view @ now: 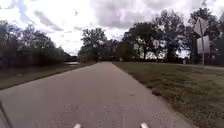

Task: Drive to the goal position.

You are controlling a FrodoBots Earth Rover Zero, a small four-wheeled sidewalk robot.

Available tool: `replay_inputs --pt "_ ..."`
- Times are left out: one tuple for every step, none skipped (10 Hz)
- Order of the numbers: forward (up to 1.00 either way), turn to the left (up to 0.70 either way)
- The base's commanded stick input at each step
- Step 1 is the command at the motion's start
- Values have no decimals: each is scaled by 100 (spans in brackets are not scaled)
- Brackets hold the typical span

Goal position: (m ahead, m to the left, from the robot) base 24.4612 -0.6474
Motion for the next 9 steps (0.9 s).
replay_inputs --pt "100 0" --pt "100 0" --pt "100 0" --pt "100 0" --pt "100 0" --pt "100 0" --pt "100 0" --pt "100 0" --pt "100 0"
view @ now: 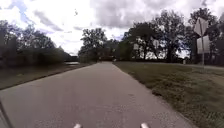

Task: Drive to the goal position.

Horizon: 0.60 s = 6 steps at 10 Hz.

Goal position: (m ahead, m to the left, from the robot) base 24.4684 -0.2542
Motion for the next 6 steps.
replay_inputs --pt "100 0" --pt "100 3" --pt "100 22" --pt "100 34" --pt "100 31" --pt "100 0"
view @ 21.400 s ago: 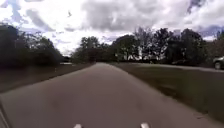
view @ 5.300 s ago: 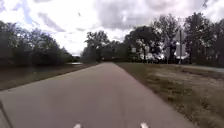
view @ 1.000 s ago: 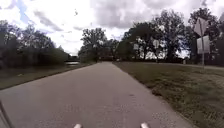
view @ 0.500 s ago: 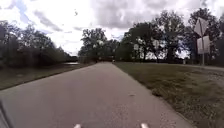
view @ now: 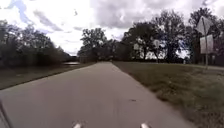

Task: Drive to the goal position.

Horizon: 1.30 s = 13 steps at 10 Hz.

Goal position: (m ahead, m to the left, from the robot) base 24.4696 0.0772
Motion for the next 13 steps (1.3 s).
replay_inputs --pt "100 0" --pt "100 0" --pt "100 0" --pt "100 0" --pt "100 0" --pt "100 0" --pt "100 0" --pt "100 0" --pt "100 0" --pt "100 0" --pt "100 0" --pt "100 0" --pt "100 0"
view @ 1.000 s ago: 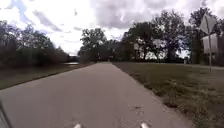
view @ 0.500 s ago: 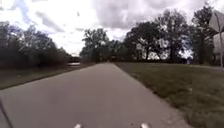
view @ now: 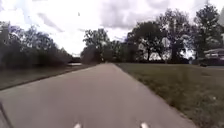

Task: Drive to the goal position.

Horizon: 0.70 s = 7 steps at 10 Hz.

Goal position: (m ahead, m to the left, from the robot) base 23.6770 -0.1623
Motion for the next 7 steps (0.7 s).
replay_inputs --pt "100 0" --pt "100 0" --pt "100 0" --pt "100 0" --pt "100 0" --pt "100 0" --pt "100 0"
